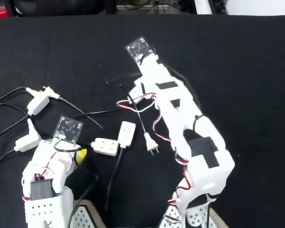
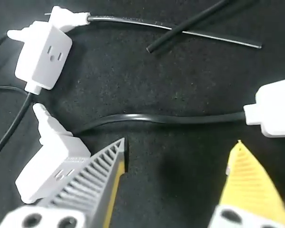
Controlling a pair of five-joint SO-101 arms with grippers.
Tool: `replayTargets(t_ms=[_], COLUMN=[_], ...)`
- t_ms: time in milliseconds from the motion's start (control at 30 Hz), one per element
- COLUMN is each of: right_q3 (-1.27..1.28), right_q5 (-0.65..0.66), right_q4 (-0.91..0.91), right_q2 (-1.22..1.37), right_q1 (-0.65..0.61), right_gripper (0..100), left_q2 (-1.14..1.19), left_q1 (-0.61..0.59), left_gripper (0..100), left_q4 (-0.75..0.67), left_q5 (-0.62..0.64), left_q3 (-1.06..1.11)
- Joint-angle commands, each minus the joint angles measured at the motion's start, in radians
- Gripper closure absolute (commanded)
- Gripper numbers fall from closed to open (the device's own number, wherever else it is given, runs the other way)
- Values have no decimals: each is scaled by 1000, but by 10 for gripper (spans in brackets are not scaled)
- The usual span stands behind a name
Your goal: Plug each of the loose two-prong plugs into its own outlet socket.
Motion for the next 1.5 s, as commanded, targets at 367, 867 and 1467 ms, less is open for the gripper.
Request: replayTargets(t_ms=[367, 867, 1467], right_q3=[-33, 13, -24], right_q5=[43, 48, 46], right_q4=[132, 129, 44], right_q2=[-160, -153, -16], right_q1=[-68, -37, -25], right_gripper=[987, 987, 987], left_q2=[-2, -2, -2], left_q1=[41, 41, 41], left_gripper=[658, 658, 658], left_q4=[-14, -12, -12], left_q5=[-14, -14, -14], left_q3=[22, 22, 22])
